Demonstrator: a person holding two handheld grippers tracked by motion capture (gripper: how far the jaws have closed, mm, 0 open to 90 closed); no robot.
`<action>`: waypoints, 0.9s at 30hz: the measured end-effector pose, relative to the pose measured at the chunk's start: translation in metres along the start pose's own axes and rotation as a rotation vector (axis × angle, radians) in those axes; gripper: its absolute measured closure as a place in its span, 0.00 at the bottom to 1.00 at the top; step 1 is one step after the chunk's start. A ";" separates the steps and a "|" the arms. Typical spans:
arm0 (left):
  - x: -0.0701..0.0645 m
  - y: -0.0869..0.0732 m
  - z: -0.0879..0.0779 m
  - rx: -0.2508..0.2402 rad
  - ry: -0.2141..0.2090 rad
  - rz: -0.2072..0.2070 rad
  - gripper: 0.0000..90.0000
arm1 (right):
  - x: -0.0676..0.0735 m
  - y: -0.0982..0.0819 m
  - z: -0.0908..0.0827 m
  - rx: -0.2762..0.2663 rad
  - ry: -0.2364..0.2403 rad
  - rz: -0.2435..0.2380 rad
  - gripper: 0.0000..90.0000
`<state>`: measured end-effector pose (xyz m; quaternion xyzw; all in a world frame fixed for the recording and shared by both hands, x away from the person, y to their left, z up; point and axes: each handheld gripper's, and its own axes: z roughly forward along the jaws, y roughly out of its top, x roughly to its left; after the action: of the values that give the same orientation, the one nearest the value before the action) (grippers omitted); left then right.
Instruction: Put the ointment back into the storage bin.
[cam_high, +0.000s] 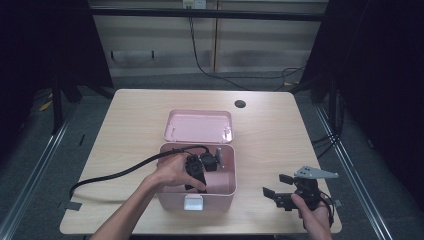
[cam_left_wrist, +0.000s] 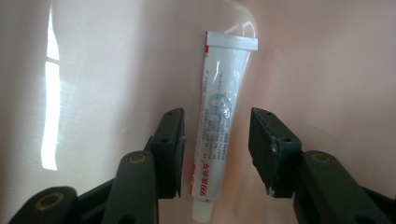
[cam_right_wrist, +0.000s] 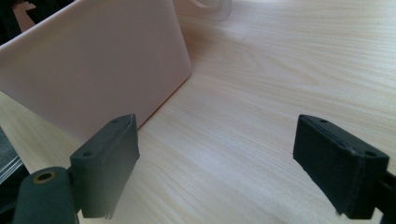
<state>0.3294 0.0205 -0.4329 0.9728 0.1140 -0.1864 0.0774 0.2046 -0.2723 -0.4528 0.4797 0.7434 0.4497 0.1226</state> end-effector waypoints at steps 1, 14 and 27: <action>0.000 0.000 -0.002 -0.007 0.003 0.006 0.63 | 0.000 0.000 0.000 0.000 0.000 -0.001 0.15; -0.008 -0.010 -0.029 -0.136 0.027 -0.008 0.60 | 0.000 0.000 0.000 0.001 -0.002 -0.005 0.15; -0.012 -0.034 -0.060 -0.290 0.093 0.014 0.56 | 0.001 0.000 0.000 0.005 -0.001 -0.003 0.15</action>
<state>0.3312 0.0623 -0.3767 0.9598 0.1362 -0.1221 0.2131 0.2049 -0.2715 -0.4525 0.4794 0.7451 0.4472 0.1225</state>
